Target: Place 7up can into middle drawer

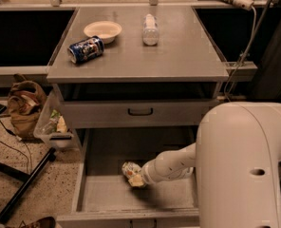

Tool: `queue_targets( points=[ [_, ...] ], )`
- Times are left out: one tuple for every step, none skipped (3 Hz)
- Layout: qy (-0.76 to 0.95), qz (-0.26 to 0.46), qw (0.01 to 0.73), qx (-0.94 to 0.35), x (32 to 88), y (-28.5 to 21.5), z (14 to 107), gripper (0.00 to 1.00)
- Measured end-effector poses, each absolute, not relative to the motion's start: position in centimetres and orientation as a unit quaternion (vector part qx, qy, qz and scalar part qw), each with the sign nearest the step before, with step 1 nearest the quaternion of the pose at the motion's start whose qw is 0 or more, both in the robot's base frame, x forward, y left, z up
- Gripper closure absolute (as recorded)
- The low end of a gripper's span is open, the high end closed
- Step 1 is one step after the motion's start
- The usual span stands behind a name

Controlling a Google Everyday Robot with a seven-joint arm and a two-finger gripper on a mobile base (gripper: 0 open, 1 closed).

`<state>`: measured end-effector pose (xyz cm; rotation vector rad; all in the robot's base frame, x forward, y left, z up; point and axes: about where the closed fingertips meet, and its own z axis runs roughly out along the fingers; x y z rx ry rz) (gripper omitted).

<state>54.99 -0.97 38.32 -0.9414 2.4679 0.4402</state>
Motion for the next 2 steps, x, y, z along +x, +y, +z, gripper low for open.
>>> queue_targets(
  points=[
    [0.898, 0.175, 0.226, -0.335, 55.0, -0.9, 37.5, 1.00],
    [0.901, 0.192, 0.213, -0.325, 54.8, -0.6, 35.6, 1.00]
  ],
)
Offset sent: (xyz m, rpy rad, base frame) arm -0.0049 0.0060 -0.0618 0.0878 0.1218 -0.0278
